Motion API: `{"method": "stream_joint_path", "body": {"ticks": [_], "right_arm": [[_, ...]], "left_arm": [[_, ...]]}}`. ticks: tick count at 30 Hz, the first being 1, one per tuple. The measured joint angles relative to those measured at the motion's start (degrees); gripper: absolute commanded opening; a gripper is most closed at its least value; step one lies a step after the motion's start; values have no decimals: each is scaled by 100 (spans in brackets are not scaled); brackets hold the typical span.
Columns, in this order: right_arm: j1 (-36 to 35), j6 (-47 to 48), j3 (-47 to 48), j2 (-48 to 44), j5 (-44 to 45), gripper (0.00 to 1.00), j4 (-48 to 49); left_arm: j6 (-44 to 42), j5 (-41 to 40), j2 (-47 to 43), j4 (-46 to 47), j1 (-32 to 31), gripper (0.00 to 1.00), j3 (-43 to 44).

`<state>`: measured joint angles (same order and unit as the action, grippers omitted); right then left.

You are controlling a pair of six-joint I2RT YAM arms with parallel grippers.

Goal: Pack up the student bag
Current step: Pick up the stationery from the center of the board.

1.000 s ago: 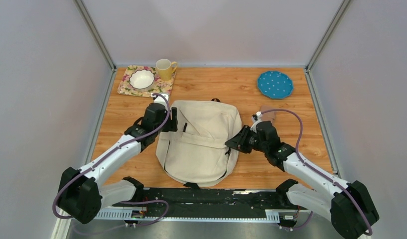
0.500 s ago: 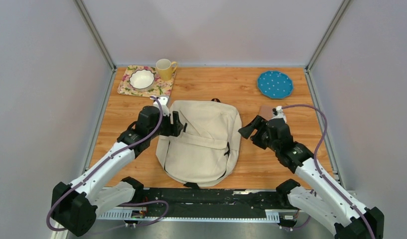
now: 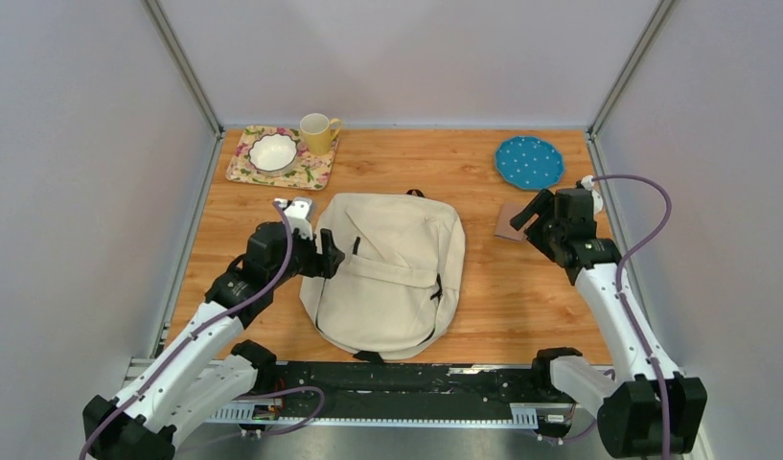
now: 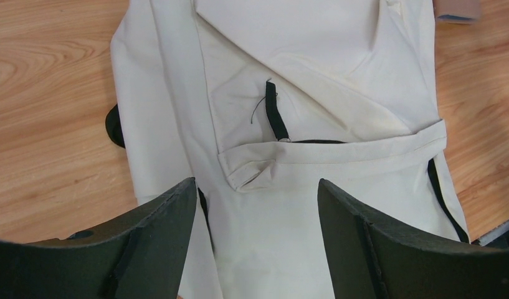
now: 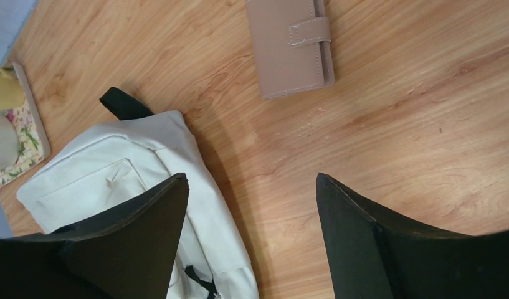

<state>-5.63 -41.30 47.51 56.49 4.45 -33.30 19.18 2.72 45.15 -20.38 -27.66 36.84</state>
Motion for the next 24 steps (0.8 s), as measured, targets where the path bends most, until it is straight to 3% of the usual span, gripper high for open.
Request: {"method": "stream_joint_path", "body": {"ticks": [5, 12, 17, 24], "right_arm": [[518, 199, 214, 761, -354, 70, 42], [1392, 238, 323, 2085, -1088, 69, 452], [1497, 396, 1005, 3239, -1456, 65, 562], [1504, 511, 1432, 4155, -1600, 69, 745]], "left_arm": [[28, -13, -326, -129, 2, 79, -214], [173, 133, -555, -221, 2, 79, -415], [291, 225, -658, -212, 0, 79, -516], [358, 330, -667, -216, 2, 79, -595]]}}
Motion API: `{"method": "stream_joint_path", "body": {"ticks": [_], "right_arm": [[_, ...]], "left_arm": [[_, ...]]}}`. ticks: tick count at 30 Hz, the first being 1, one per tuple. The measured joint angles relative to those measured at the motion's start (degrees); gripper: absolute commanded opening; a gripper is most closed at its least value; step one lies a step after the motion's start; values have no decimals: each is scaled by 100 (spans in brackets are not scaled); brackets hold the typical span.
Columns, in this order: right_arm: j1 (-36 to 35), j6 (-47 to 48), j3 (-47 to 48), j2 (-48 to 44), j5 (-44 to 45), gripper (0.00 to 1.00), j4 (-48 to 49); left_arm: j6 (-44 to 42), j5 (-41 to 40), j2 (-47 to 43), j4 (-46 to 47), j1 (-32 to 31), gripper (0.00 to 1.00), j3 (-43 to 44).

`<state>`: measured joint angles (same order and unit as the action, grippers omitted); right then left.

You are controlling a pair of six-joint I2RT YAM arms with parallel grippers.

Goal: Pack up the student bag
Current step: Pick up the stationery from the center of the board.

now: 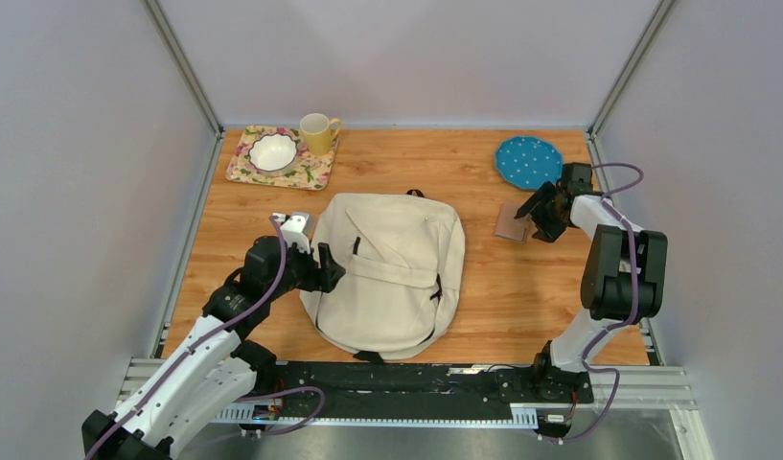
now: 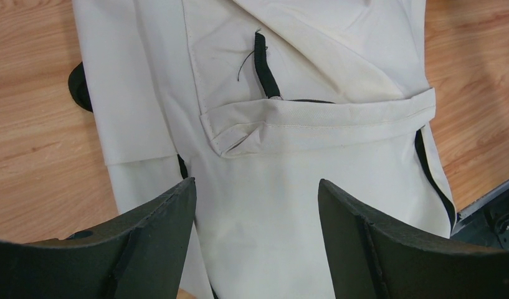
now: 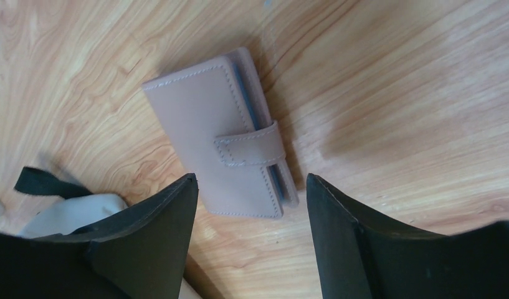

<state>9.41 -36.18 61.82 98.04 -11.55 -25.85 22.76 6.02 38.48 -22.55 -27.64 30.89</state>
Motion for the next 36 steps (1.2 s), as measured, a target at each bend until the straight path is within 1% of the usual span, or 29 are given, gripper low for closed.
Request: {"method": "stream_joint_path", "body": {"ticks": [3, 6, 12, 15, 16, 18, 19, 21, 22, 23, 25, 27, 28, 31, 36], "right_arm": [[-2, 125, 205, 166, 278, 69, -114], [-17, 269, 323, 297, 352, 69, -138], [-42, 304, 385, 669, 0, 65, 2], [-61, 295, 332, 684, -68, 60, 131], [-68, 291, 315, 684, -79, 56, 164], [-74, 299, 293, 684, -72, 51, 199], [-76, 299, 269, 684, -50, 45, 225], [-76, 295, 238, 684, -11, 36, 251], [-76, 297, 221, 684, -2, 28, 264], [-76, 293, 216, 675, -13, 22, 278], [-83, 295, 186, 656, -39, 13, 330], [-83, 286, 162, 625, -72, 8, 361], [-83, 284, 144, 597, -96, 4, 385], [-87, 282, 44, 522, -111, 0, 501], [-92, 260, -306, 262, -212, 0, 715]], "left_arm": [[11, 13, 0, -2, 0, 79, 0], [22, 17, 0, 0, 0, 79, -4], [81, 39, 22, -2, -2, 79, -26], [87, 26, 20, -55, 0, 79, -26], [94, 4, 20, -74, -2, 79, -26], [98, -31, 17, -101, -2, 79, -26], [101, -44, 15, -105, 0, 79, -26], [109, -55, 15, -103, -2, 79, -26], [116, -55, 22, -103, 0, 79, -26], [120, -52, 31, -103, 0, 79, -26], [129, -44, 70, -101, 0, 79, -26], [140, -26, 120, -98, 0, 79, -26], [144, -4, 149, -98, 0, 79, -26], [157, 37, 173, -98, 0, 79, -26], [175, 92, 170, -90, 0, 79, -26]]}}
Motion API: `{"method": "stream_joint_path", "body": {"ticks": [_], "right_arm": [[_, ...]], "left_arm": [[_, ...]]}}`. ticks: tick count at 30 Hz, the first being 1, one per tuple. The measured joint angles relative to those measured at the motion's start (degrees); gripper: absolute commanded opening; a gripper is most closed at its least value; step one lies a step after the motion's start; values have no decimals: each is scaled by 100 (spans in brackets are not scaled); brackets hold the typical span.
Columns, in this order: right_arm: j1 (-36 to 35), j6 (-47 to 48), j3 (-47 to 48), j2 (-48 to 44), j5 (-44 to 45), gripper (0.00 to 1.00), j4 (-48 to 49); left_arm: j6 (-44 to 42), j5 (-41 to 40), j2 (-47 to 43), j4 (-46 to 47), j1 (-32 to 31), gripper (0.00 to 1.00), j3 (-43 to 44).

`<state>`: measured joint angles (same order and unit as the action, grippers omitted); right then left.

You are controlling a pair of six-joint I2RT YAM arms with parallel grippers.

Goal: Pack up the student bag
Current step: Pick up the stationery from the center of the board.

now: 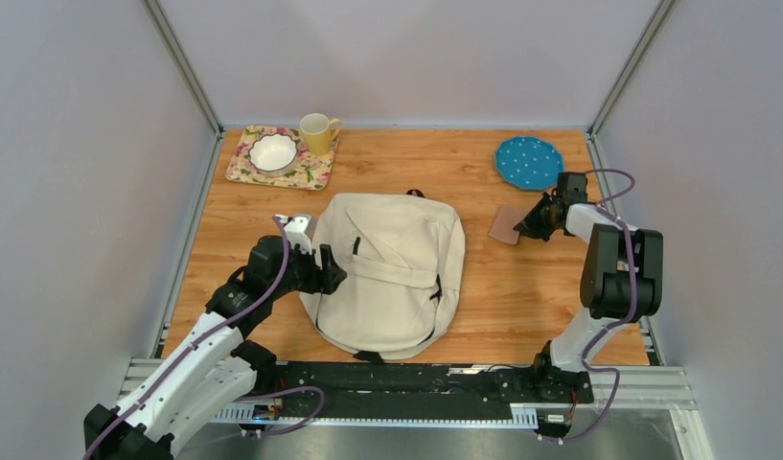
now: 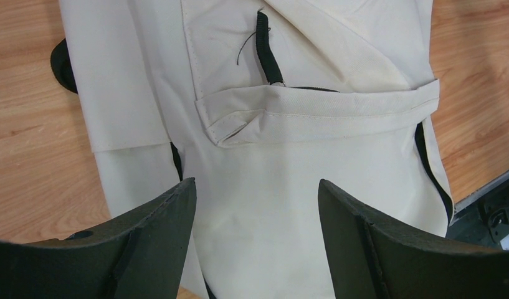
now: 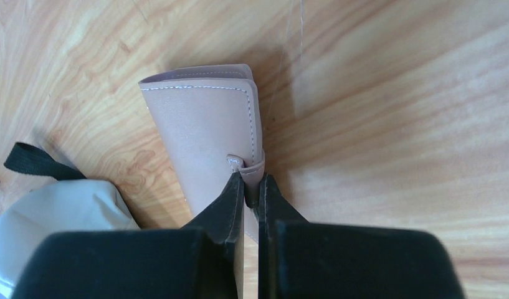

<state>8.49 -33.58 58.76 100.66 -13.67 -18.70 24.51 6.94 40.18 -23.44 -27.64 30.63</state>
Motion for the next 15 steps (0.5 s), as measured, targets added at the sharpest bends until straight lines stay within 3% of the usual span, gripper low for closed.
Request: {"method": "stream_joint_path", "body": {"ticks": [8, 15], "right_arm": [[-17, -26, -918, -1054, -319, 0, -120], [-17, -114, -1532, -2651, -638, 0, -328]], "left_arm": [[74, 149, 2, 11, 0, 79, 0], [238, 516, 50, 282, 0, 80, 7]]}}
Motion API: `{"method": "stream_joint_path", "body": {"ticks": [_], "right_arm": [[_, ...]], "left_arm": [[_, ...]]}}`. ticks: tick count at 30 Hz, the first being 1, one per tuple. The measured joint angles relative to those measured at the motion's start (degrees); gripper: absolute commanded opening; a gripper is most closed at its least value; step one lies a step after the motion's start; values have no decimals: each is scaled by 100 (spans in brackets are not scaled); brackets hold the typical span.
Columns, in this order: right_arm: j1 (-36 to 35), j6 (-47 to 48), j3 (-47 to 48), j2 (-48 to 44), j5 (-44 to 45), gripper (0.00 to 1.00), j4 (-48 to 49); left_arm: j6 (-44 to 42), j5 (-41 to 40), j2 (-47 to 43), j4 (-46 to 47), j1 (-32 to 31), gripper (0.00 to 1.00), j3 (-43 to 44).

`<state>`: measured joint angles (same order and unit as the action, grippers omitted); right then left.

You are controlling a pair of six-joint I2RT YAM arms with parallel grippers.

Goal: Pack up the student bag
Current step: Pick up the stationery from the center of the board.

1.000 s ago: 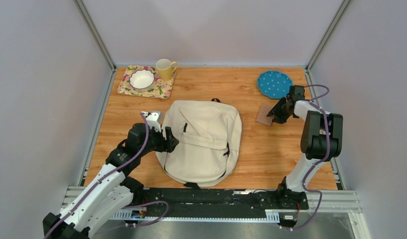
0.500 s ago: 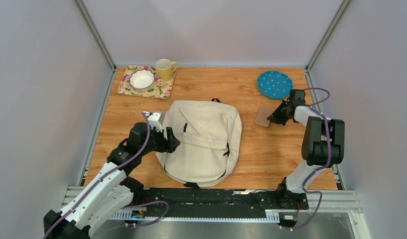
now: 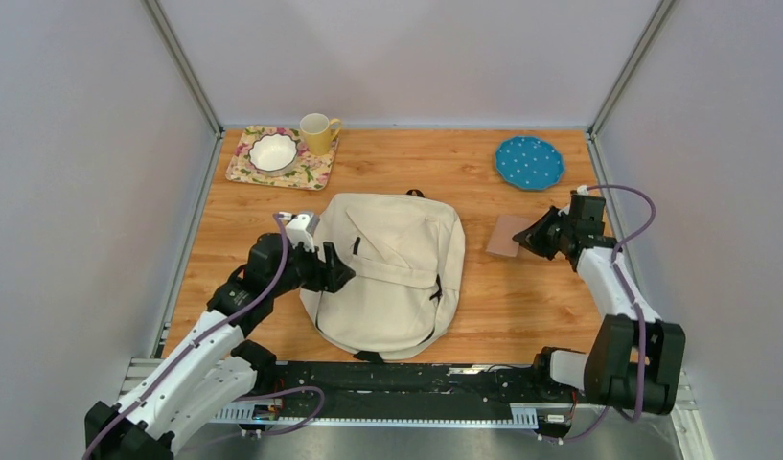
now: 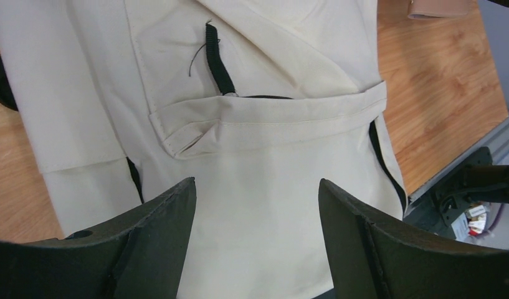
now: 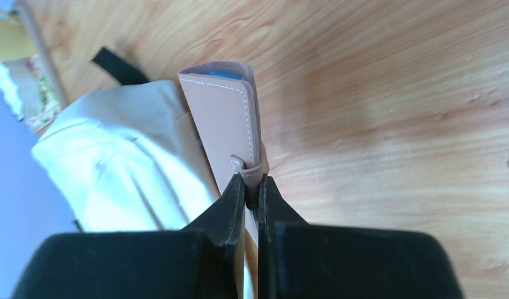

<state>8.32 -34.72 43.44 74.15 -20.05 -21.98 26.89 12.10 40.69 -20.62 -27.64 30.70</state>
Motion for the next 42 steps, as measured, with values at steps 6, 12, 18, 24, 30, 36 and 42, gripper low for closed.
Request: {"method": "stream_joint_path", "body": {"ticks": [6, 12, 18, 24, 30, 36, 42], "right_arm": [[-4, -151, -214, -1438, -568, 3, -267], [-363, -372, -238, -2428, -1268, 4, -479], [-1853, -896, -417, -2708, -1392, 5, -323], [-3101, -1412, -592, -2632, -1237, 6, 22], [-3545, -1611, -590, -2441, -1169, 7, 310], [-3681, -1679, -592, -2358, -1176, 10, 507], [-3703, -1690, -605, -2293, -1191, 56, 608]], "left_arm": [[365, 551, 271, 647, 0, 77, 15], [1093, 1438, 1034, 2057, -2, 78, 24], [1644, 1847, 1746, 3259, -240, 79, 118], [1862, 1989, 2409, 4011, -627, 80, 282], [2090, 2098, 2859, 4651, -831, 76, 278], [2249, 2345, 3180, 4999, -909, 40, 297], [2347, 2540, 3353, 5187, -933, 0, 350]]}}
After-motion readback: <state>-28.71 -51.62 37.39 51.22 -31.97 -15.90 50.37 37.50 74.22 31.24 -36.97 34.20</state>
